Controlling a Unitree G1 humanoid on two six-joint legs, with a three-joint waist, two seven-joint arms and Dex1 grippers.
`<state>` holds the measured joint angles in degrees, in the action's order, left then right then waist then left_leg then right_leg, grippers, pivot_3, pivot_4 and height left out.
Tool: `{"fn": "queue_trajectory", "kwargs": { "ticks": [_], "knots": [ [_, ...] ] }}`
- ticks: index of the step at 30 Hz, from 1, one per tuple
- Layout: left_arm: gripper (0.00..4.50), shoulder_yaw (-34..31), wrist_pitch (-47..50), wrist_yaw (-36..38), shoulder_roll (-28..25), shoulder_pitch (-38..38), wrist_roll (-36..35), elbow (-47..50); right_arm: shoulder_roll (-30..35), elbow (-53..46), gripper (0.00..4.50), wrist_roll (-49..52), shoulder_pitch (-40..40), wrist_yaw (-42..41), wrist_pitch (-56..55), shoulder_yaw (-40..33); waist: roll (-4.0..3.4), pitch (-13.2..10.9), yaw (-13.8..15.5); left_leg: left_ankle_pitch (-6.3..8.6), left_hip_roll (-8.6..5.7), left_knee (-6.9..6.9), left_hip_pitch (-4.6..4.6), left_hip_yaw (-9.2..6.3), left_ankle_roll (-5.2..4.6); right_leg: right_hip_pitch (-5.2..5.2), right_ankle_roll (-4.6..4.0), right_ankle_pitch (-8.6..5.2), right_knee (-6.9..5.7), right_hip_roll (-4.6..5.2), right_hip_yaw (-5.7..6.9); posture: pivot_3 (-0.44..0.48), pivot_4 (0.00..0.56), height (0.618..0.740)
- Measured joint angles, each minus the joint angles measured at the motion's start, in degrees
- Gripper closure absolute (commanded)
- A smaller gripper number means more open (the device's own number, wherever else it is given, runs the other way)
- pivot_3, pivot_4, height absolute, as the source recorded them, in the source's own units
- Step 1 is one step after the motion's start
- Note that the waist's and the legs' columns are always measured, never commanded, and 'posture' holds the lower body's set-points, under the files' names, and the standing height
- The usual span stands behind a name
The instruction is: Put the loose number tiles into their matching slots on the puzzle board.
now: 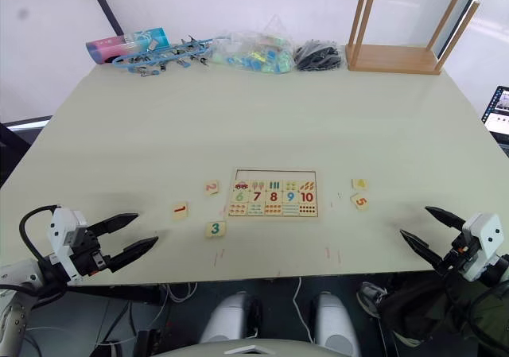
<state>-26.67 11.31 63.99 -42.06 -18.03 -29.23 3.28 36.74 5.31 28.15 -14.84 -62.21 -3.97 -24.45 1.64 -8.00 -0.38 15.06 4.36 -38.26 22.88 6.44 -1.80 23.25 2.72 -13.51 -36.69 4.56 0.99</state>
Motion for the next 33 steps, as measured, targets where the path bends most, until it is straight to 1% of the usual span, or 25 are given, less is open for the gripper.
{"fn": "queue_trajectory", "kwargs": {
  "ticks": [2,8,12,13,15,18,20,25,26,29,30,33],
  "knots": [
    [0.0,0.06,-0.54,0.37,-0.06,0.21,0.01,-0.54,-0.04,0.08,0.01,0.01,-0.01,-0.12,-0.15,0.0,-0.01,0.0,0.01,0.0,0.0,0.01,0.0,0.0,0.0,0.0,0.0,0.0,0.01,0.0,0.0,0.0,0.15,0.738],
    [0.0,0.05,-6.43,4.38,-1.02,3.48,0.95,-11.98,-0.98,1.59,0.01,0.08,-0.22,-1.28,-1.52,0.0,-0.01,-0.01,-0.09,0.0,0.0,0.05,0.05,0.07,-0.01,0.09,0.0,0.0,0.03,0.03,0.0,0.0,0.15,0.738],
    [0.0,0.23,-12.73,7.79,-1.02,6.51,1.68,-19.94,-0.99,1.67,0.01,0.29,-0.18,-1.72,-1.7,-0.02,0.0,0.0,-0.08,0.02,0.0,0.05,0.06,0.08,-0.02,0.12,0.0,0.0,0.03,0.09,0.07,0.0,0.15,0.738],
    [0.0,0.26,-14.03,8.54,-1.02,7.09,1.97,-21.36,-0.99,1.68,0.01,0.34,-0.14,-1.92,-1.74,-0.02,0.0,0.01,-0.08,0.02,0.0,0.07,0.05,0.09,-0.02,0.12,0.0,0.0,0.03,0.15,0.14,0.0,0.15,0.738],
    [0.0,0.39,-17.5,10.59,-1.05,8.79,2.47,-25.21,-0.99,1.8,0.01,0.5,-0.18,-2.47,-2.05,-0.04,-0.04,0.02,-0.09,0.02,0.02,0.09,0.05,0.1,-0.02,0.12,-0.01,0.01,0.02,0.52,0.69,0.0,0.15,0.738],
    [0.0,0.84,-19.7,12.08,-1.24,10.57,2.87,-28.53,-1.0,1.9,0.01,0.96,-0.24,-2.76,-2.61,-0.13,-0.14,0.07,-0.03,0.02,0.02,0.1,0.04,0.07,-0.02,0.11,-0.01,0.0,0.01,0.55,0.83,0.0,0.15,0.738],
    [0.0,2.21,-21.64,14.21,-2.61,14.14,3.83,-33.08,-1.09,1.9,0.01,1.61,-0.75,-4.3,-3.41,-0.19,-0.28,0.14,0.22,0.01,0.02,0.1,0.05,0.02,-0.03,0.09,-0.01,0.0,0.0,0.54,0.92,0.0,0.15,0.738],
    [0.0,3.74,-22.75,16.72,-3.32,18.11,4.83,-36.72,-1.17,1.66,0.01,2.69,-1.83,-6.78,-3.86,-0.14,-0.3,0.16,0.43,0.01,0.01,0.09,0.05,0.05,-0.03,0.08,0.0,0.01,0.0,0.57,0.93,0.0,0.15,0.738],
    [0.0,4.77,-23.11,18.1,-3.7,20.16,5.21,-38.28,-1.18,0.58,0.01,3.26,-2.31,-7.68,-3.86,0.01,-0.31,0.16,0.6,0.01,0.0,0.09,0.06,0.05,-0.04,0.09,0.0,0.01,0.01,0.56,0.95,0.0,0.15,0.738],
    [0.0,5.34,-23.2,19.09,-3.76,21.41,5.47,-39.05,-1.18,-0.62,0.01,3.72,-2.43,-8.22,-3.82,0.11,-0.29,0.17,0.61,0.01,0.0,0.09,0.07,0.06,-0.04,0.09,0.0,0.01,0.01,0.56,0.95,0.0,0.15,0.738],
    [0.0,6.85,-23.31,20.89,-3.88,23.54,5.63,-39.98,-1.18,-2.78,0.01,3.99,-2.85,-8.79,-3.66,0.55,-0.25,0.17,0.71,-0.01,0.0,0.09,0.1,0.05,-0.07,0.1,0.0,0.0,0.02,0.55,0.97,0.0,0.15,0.738],
    [0.0,9.33,-22.78,23.19,-3.98,26.37,6.07,-39.65,-1.19,-5.42,0.01,4.75,-3.47,-9.59,-2.84,1.65,-0.23,0.16,1.09,-0.03,-0.01,0.08,0.13,0.04,-0.11,0.1,0.0,0.0,0.02,0.54,1.0,0.0,0.15,0.738]
  ]
}}
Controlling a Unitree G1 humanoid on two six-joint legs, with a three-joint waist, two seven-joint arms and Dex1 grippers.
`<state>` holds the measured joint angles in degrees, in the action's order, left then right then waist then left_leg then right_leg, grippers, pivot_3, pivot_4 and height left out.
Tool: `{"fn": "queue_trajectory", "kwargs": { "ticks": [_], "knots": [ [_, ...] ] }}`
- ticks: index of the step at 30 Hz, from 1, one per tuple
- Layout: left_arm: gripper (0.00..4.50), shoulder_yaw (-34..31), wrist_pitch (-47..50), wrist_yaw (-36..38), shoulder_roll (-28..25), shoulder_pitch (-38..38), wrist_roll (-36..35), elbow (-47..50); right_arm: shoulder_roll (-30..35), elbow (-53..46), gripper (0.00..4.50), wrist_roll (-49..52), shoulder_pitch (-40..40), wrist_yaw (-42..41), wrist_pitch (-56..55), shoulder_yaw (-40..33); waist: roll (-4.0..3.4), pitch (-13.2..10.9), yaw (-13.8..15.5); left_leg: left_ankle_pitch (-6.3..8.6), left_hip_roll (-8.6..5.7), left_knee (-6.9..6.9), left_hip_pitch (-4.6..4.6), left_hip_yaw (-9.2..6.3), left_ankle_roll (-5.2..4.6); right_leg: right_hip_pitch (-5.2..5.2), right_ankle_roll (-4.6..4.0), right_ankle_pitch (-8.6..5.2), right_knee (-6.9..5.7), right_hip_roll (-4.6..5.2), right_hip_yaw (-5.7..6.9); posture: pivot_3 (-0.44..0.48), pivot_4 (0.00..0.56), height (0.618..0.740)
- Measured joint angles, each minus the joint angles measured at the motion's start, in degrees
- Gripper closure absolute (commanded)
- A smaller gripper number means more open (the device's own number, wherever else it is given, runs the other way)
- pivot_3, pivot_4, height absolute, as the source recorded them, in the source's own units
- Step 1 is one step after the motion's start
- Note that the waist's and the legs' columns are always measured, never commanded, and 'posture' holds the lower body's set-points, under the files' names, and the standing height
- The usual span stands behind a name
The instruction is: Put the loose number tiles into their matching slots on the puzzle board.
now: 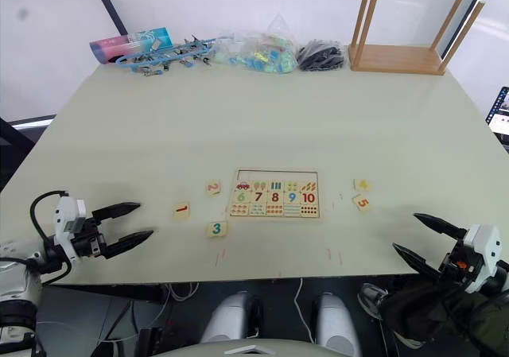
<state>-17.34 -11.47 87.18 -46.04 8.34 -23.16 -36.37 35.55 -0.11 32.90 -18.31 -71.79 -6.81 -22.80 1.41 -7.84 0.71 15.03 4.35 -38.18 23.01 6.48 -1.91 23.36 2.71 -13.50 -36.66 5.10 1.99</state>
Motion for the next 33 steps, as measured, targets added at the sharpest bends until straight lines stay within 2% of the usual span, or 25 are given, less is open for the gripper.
{"fn": "queue_trajectory", "kwargs": {
  "ticks": [8,16,19,26,30,33],
  "knots": [
    [0.0,7.89,3.58,2.62,-0.36,9.88,2.6,4.6,0.16,-6.6,0.01,1.42,-0.11,-1.56,1.8,2.1,0.04,0.0,-0.03,-0.11,-0.12,-0.06,0.04,-0.02,-0.21,-0.03,0.0,0.0,0.02,-0.09,0.03,0.0,0.15,0.738],
    [0.0,12.96,4.24,2.53,-0.78,12.42,5.94,6.9,0.18,-8.42,0.01,1.85,0.54,-1.4,2.87,2.1,0.06,-0.02,0.09,-0.1,-0.11,-0.08,0.04,-0.03,-0.22,-0.04,0.0,0.0,0.03,-0.14,0.03,0.0,0.15,0.738],
    [0.0,15.7,4.49,1.09,-1.83,14.02,9.7,6.92,0.17,-8.64,0.01,1.98,0.73,-1.38,2.88,2.1,0.07,-0.04,0.09,-0.1,-0.11,-0.1,0.04,-0.05,-0.22,-0.04,0.0,0.0,0.03,-0.15,0.03,0.0,0.15,0.738],
    [0.0,17.07,6.14,-0.16,-2.22,14.04,11.88,6.94,0.17,-8.75,0.01,2.4,0.92,-1.42,2.89,2.09,0.08,-0.05,0.12,-0.1,-0.11,-0.1,0.05,-0.05,-0.23,-0.04,0.0,0.0,0.03,-0.15,0.04,0.0,0.15,0.738],
    [0.0,17.49,7.09,0.48,-4.18,13.57,12.05,7.97,0.26,-8.64,0.01,2.58,1.43,-1.74,2.82,2.07,0.08,-0.05,0.03,-0.1,-0.1,-0.1,0.04,-0.04,-0.23,-0.04,0.0,0.0,0.03,-0.15,0.03,0.0,0.15,0.738],
    [0.83,17.48,7.09,0.33,-4.56,13.47,12.35,7.98,0.28,-8.24,0.0,2.58,1.91,-1.88,2.79,2.06,0.07,-0.05,0.05,-0.1,-0.1,-0.1,0.04,-0.04,-0.23,-0.04,0.0,0.0,0.03,-0.14,0.03,0.0,0.15,0.738]
  ]
}}
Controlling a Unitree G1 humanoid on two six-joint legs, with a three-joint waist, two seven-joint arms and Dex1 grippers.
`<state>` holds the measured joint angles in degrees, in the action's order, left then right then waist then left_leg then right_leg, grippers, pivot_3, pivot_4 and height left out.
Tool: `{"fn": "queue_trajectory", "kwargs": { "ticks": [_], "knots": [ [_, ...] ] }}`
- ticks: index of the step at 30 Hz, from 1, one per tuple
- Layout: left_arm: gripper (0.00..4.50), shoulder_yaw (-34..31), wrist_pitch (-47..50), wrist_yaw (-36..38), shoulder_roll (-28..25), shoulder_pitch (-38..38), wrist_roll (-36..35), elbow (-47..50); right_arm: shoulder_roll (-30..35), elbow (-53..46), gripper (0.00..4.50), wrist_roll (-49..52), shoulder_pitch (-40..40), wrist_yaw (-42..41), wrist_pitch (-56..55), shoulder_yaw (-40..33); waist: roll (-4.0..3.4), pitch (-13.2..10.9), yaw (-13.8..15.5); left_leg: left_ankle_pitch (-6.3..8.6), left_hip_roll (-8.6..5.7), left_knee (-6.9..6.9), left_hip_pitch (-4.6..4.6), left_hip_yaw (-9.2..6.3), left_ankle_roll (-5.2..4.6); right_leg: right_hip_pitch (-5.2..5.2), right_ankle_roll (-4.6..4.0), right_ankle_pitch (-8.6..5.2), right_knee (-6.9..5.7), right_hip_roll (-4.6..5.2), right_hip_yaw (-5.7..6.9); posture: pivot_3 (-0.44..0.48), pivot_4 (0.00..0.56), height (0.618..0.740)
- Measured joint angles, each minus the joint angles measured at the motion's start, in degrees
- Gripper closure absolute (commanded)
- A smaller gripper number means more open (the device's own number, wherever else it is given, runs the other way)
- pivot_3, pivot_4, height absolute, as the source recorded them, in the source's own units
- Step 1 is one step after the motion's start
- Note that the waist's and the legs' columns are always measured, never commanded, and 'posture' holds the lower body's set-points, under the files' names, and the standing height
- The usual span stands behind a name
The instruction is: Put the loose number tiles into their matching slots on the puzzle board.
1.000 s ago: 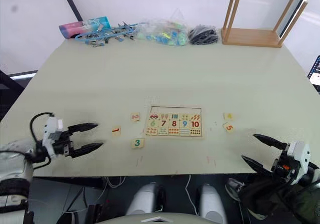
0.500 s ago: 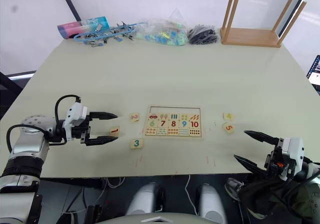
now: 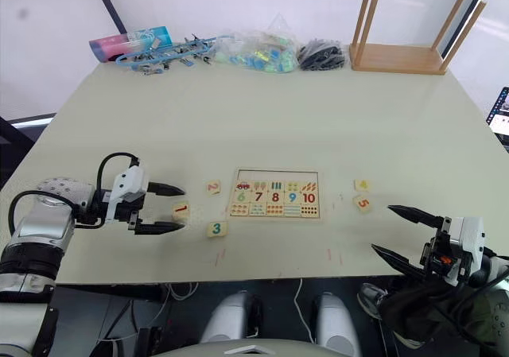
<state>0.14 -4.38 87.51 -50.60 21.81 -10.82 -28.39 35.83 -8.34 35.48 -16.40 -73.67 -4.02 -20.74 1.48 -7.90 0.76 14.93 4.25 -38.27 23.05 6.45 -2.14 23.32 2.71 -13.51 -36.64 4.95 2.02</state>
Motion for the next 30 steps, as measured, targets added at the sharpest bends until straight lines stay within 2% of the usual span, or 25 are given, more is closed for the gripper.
{"fn": "queue_trajectory", "kwargs": {
  "ticks": [5,6,11,15,18,19,21,23,26,30],
  "knots": [
    [2.8,-0.13,0.41,-0.5,0.0,-0.81,-0.5,0.7,0.01,0.53,0.0,-0.01,0.86,-0.52,-0.37,0.0,0.0,0.0,0.01,0.0,0.0,0.0,0.0,0.0,0.0,0.0,0.0,0.0,0.0,0.0,0.0,0.0,0.15,0.738],
    [2.96,-0.2,0.71,-0.58,0.0,-1.04,-0.7,1.05,0.01,0.62,0.0,-0.01,1.01,-0.73,-0.41,0.0,0.0,0.0,0.0,0.0,0.0,0.0,0.0,0.0,0.0,0.0,0.0,0.0,0.0,0.0,0.0,0.0,0.15,0.738],
    [2.96,-0.83,2.84,-2.06,0.06,-3.53,-2.32,4.3,0.03,1.39,0.0,0.0,1.73,-1.42,-0.73,0.0,0.0,0.0,0.04,0.0,0.0,0.0,0.0,-0.01,-0.01,-0.01,0.0,0.0,0.0,0.0,0.0,0.0,0.15,0.738],
    [2.96,-5.92,11.97,-9.18,1.59,-9.22,-7.33,11.97,0.06,1.94,0.0,0.45,2.57,-2.47,-0.91,0.05,0.03,-0.05,-0.11,0.0,0.07,0.0,0.0,-0.01,-0.01,-0.01,0.0,0.0,0.0,0.02,-0.02,0.0,0.15,0.738],
    [2.96,-12.8,23.11,-19.75,3.16,-15.08,-12.01,23.02,0.34,2.79,0.0,0.93,4.15,-4.11,-1.07,0.05,0.07,-0.12,-0.08,0.0,0.11,0.0,-0.04,-0.04,-0.01,-0.06,0.01,0.0,-0.01,0.02,-0.01,0.0,0.15,0.738],
    [2.96,-13.11,23.69,-20.28,3.25,-15.23,-12.17,23.54,0.39,2.84,0.0,0.96,4.18,-4.21,-1.07,0.05,0.07,-0.13,-0.08,0.0,0.1,0.0,-0.05,-0.04,-0.01,-0.08,0.01,0.0,-0.01,0.02,-0.01,0.0,0.15,0.738],
    [2.96,-17.21,30.84,-28.47,5.05,-19.62,-13.79,31.2,0.71,4.0,0.0,1.2,5.18,-5.78,-1.15,0.12,0.06,-0.16,-0.03,0.0,0.09,0.0,-0.08,-0.05,0.0,-0.1,0.01,0.0,0.0,0.05,-0.01,0.0,0.15,0.738],
    [2.96,-18.79,35.02,-33.34,6.53,-21.79,-14.34,35.59,0.9,5.15,0.0,1.28,5.51,-6.56,-1.16,0.19,0.09,-0.2,0.19,0.0,0.05,0.0,-0.07,-0.08,0.0,-0.11,0.01,0.0,0.0,0.06,0.02,0.0,0.15,0.738],
    [2.96,-22.03,45.21,-44.23,11.65,-25.74,-16.87,46.19,0.99,7.18,0.0,1.51,5.67,-8.6,-1.33,0.16,0.11,-0.22,0.24,0.0,0.05,-0.01,-0.08,-0.12,0.0,-0.16,0.01,0.0,0.02,0.08,0.03,0.0,0.15,0.738],
    [2.96,-24.3,56.44,-60.92,20.21,-26.78,-16.58,56.31,1.19,9.42,0.0,1.46,5.39,-11.11,-2.07,0.15,0.12,-0.22,0.09,0.0,-0.04,-0.03,-0.17,-0.18,0.0,-0.27,0.01,0.0,-0.01,0.02,0.04,0.0,0.15,0.738]
  ]
}}
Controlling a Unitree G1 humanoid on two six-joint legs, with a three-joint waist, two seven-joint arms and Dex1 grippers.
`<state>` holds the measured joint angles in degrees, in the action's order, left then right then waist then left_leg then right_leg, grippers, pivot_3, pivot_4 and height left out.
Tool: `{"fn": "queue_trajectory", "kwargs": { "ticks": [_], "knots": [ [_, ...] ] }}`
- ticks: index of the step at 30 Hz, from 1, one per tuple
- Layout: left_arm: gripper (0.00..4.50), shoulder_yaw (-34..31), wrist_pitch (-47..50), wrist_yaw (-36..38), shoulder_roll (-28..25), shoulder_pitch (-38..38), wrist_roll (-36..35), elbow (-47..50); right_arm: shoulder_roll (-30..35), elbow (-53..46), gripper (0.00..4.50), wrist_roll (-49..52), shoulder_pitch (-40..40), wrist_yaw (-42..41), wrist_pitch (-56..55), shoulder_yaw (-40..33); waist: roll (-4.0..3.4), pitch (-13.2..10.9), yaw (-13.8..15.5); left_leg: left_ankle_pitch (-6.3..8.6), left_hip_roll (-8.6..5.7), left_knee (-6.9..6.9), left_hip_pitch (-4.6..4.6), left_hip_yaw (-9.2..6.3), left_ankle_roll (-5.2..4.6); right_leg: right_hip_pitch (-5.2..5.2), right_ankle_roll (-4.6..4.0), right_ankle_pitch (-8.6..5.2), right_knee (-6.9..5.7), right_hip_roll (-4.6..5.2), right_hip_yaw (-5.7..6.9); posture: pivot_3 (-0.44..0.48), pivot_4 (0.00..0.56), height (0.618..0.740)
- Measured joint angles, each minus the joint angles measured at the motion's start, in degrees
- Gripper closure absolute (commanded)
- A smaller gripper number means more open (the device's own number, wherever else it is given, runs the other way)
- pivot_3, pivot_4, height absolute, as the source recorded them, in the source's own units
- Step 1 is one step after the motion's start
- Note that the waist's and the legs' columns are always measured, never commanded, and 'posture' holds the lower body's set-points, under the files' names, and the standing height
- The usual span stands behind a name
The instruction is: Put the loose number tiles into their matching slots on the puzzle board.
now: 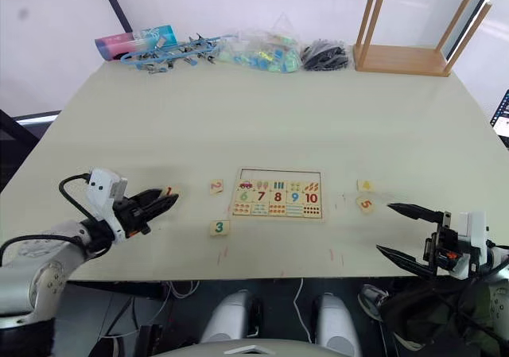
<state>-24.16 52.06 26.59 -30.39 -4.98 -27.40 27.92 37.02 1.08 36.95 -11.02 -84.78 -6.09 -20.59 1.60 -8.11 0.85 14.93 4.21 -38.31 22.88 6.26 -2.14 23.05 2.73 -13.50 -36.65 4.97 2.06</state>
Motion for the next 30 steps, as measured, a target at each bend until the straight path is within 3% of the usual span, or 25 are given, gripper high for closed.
{"fn": "queue_trajectory", "kwargs": {
  "ticks": [4,10,28,30],
  "knots": [
    [2.96,0.36,5.93,-12.34,8.09,-1.51,2.55,6.81,0.06,0.78,0.0,0.06,-0.14,-1.55,-0.63,-0.06,0.01,0.02,-0.03,-0.01,-0.01,-0.02,-0.05,0.0,0.01,-0.01,-0.01,0.01,-0.03,-0.06,-0.03,0.0,0.15,0.738],
    [2.96,1.7,6.92,-21.43,13.98,-1.87,6.13,9.45,0.04,2.4,0.0,0.38,-0.63,-2.85,-1.75,-0.51,-0.01,0.05,-0.02,0.0,-0.03,-0.03,-0.08,-0.01,0.01,-0.04,-0.02,0.0,-0.02,-0.05,-0.05,0.0,0.15,0.738],
    [2.96,-0.44,10.24,-36.13,28.13,4.02,10.34,11.47,-0.14,6.52,0.0,1.21,-2.0,-5.46,-5.37,-1.28,-0.25,0.27,-0.06,0.0,-0.13,-0.03,-0.12,-0.16,0.01,-0.05,-0.02,0.01,0.01,-0.13,-0.13,0.0,0.15,0.738],
    [1.87,-1.41,11.81,-37.15,30.0,4.99,10.17,12.36,-0.14,6.66,0.0,1.21,-1.81,-5.78,-5.44,-1.28,-0.23,0.27,-0.04,0.0,-0.17,-0.03,-0.09,-0.17,0.01,-0.06,-0.03,0.01,0.03,-0.12,-0.13,0.0,0.15,0.738]
  ]
}}
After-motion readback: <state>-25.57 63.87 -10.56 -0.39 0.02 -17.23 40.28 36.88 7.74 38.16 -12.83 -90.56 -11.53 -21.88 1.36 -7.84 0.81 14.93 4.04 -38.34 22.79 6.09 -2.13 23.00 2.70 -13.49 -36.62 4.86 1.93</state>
